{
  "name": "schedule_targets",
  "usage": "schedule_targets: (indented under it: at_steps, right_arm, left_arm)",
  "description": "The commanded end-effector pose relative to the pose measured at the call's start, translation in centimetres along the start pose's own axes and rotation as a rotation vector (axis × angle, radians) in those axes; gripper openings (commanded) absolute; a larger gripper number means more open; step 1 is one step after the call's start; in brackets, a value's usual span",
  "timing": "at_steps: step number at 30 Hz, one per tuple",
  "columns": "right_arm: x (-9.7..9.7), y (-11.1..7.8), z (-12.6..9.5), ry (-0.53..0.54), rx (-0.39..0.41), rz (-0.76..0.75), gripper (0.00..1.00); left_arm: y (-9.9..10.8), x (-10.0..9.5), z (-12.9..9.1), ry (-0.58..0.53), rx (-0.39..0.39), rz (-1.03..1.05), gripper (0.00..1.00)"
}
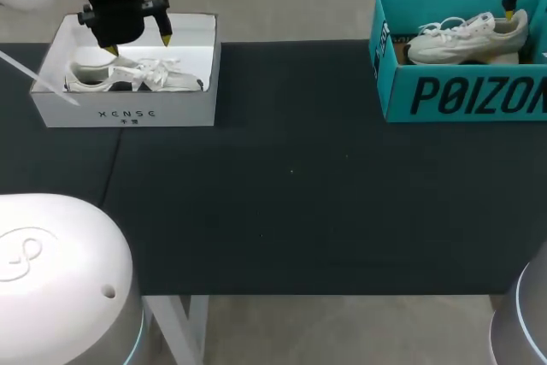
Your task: Take the shoe out of the shoebox, open the shoe tongue, remove and reinsert the insole, then place the shoe into the shoebox
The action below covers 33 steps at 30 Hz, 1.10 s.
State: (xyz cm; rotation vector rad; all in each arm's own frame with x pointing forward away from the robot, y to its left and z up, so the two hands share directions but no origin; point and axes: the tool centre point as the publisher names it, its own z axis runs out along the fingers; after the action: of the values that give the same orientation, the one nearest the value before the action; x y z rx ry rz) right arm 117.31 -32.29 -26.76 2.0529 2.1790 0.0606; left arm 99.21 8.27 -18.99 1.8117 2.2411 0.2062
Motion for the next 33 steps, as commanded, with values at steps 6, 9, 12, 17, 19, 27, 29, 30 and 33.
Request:
schedule_targets:
  at_steps: [6,9,12,17,19,27,29,30,33]
  right_arm:
    - [-0.2,1.1,0.2,0.003,0.111,-0.001,1.0]
    - [-0.2,1.1,0.2,0.003,0.111,-0.001,1.0]
    - [-0.2,1.1,0.2,0.003,0.111,-0.001,1.0]
    - [-0.2,1.1,0.2,0.003,0.111,-0.001,1.0]
    - [-0.3,1.3,0.3,0.009,0.11,0.0,1.0]
    - [-1.9,3.8,2.6,-0.021,0.105,0.021,1.0]
    - [-2.2,4.4,3.1,-0.027,0.102,0.016,1.0]
    - [-2.4,4.7,3.4,-0.031,0.104,0.017,1.0]
    - [-2.9,5.6,4.3,-0.031,0.113,0.01,1.0]
  left_arm:
    - [0.0,0.0,0.0,0.001,0.001,0.002,1.0]
    - [0.0,0.0,0.0,0.001,0.001,0.002,1.0]
    - [0.0,0.0,0.0,0.001,0.001,0.002,1.0]
    - [0.0,0.0,0.0,0.001,0.001,0.002,1.0]
    - [0.0,0.0,0.0,0.001,0.001,0.002,1.0]
    - [0.0,0.0,0.0,0.001,0.001,0.002,1.0]
    - [0.0,0.0,0.0,0.001,0.001,0.002,1.0]
    - [0.0,0.0,0.0,0.001,0.001,0.002,1.0]
    - [0.0,0.0,0.0,0.001,0.001,0.002,1.0]
